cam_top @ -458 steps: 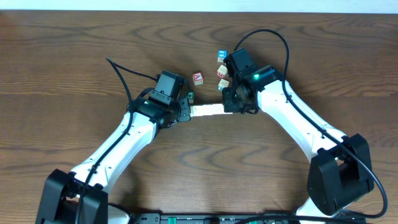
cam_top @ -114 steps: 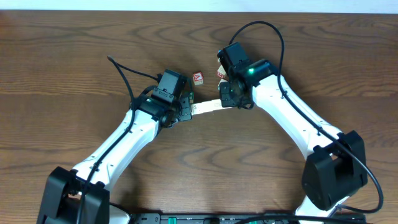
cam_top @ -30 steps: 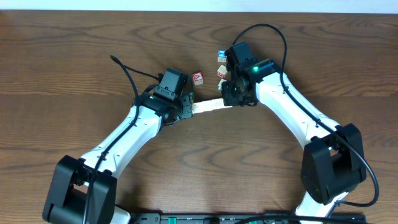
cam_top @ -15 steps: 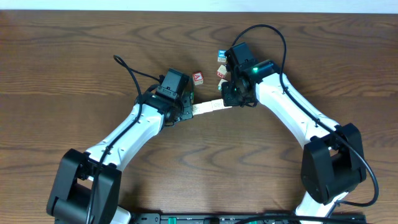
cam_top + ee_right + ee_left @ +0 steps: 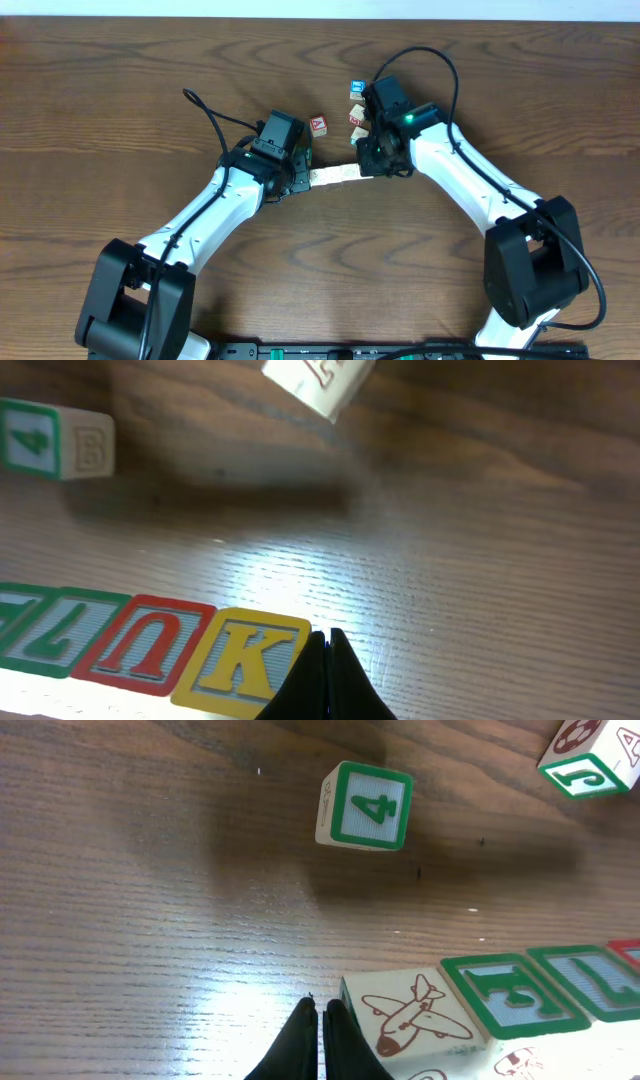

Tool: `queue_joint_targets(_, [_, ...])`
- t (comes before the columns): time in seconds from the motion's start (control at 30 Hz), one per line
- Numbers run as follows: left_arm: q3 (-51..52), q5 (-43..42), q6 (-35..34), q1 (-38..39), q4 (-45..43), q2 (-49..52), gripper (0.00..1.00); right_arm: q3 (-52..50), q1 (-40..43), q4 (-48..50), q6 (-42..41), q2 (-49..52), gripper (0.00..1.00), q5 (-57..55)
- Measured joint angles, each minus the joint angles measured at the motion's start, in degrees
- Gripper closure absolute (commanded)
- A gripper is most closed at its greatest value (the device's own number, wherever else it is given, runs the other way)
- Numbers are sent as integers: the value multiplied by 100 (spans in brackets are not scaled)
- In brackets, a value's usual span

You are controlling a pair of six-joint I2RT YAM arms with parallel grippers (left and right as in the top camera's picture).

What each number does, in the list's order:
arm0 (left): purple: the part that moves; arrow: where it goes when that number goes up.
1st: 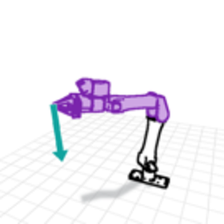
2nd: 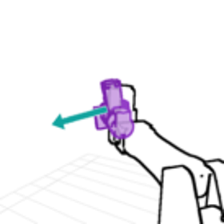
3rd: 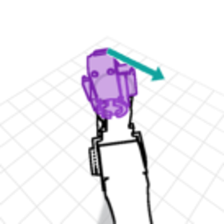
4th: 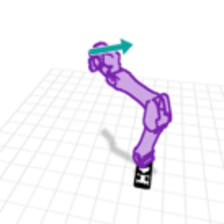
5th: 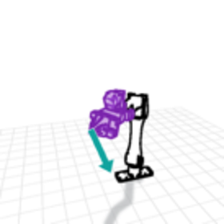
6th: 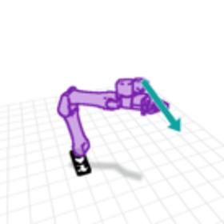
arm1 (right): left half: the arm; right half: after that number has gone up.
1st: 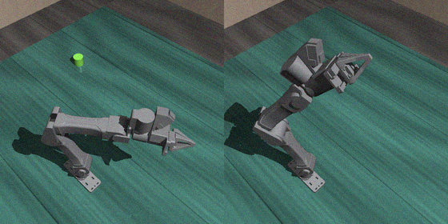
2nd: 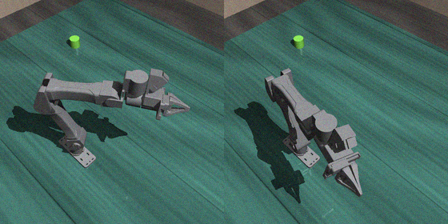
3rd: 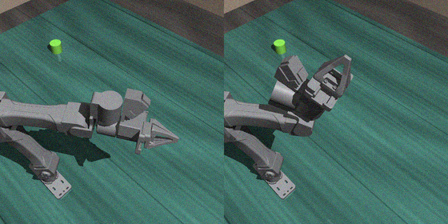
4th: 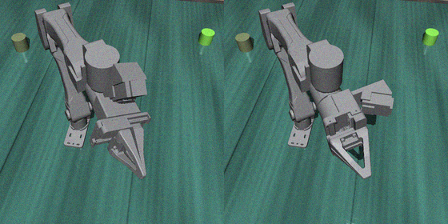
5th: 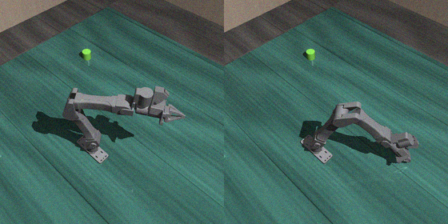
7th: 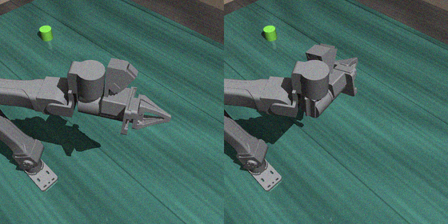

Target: Lift 5 blocks

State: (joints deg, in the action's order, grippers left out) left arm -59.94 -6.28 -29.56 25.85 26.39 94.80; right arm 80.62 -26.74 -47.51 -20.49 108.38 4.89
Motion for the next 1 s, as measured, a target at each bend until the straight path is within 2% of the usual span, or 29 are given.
queue_joint_targets(0.53, [0, -83, -4, 0, -9, 334, 93, -52, 0, 66, -7, 2, 99, 26])
queue_joint_targets(1.0, [2, 13, 0, 0, -87, 431, 93, -92, 0, 146, -13, 518, 99, 109])
